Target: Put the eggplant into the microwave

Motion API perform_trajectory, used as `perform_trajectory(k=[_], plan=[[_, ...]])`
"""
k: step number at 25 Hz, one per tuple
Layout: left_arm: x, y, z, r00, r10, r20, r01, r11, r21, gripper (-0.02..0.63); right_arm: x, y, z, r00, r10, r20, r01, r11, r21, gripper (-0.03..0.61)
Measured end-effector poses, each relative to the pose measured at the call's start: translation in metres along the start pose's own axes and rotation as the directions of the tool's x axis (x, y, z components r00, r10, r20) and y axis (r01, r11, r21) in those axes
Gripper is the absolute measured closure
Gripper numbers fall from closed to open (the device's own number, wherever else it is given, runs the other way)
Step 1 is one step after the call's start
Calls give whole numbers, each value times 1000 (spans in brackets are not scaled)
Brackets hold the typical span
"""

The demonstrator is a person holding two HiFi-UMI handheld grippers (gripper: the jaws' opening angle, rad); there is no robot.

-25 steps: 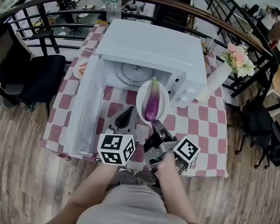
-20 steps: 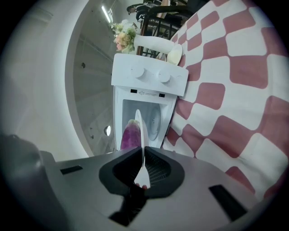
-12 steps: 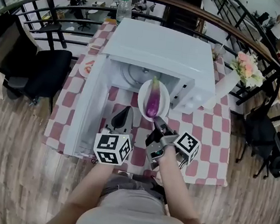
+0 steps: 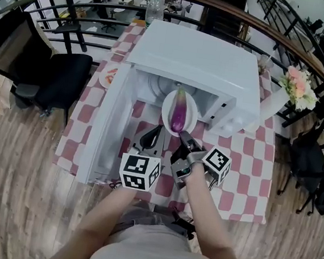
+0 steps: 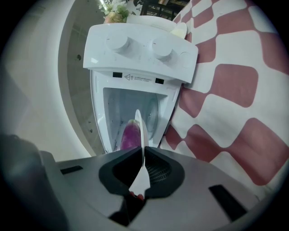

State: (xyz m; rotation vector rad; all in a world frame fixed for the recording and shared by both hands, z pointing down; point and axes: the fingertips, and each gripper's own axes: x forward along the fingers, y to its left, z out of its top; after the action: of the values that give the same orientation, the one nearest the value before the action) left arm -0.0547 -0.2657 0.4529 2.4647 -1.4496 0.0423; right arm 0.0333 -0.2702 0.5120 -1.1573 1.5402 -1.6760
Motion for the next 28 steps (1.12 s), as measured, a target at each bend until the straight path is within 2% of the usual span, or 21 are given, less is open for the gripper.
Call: perform_trajectory(k=[5,14,20,24,28], plan=[[1,12,-5,999,34,-6,-34,998,-54,609,22,-6,5,1000,2,16,-2,1000,12,541],[2,26,4,998,67,20,-65,994,-85,609,55,-14,16,999,-18,36,18,1000,-6,541],[6,32,10,996,82,24,-80,994,-80,609,69,-29,26,998,-55,41,55,998,1,541],[8,31,9,997,80,19,-78,994,-74,610,77,-33,30,997,-58,46,57,998,27,541],[9,32,5,996,84,9,-83,994,-75,609,86,-34,34,997,-62,42,61,998,11,541]])
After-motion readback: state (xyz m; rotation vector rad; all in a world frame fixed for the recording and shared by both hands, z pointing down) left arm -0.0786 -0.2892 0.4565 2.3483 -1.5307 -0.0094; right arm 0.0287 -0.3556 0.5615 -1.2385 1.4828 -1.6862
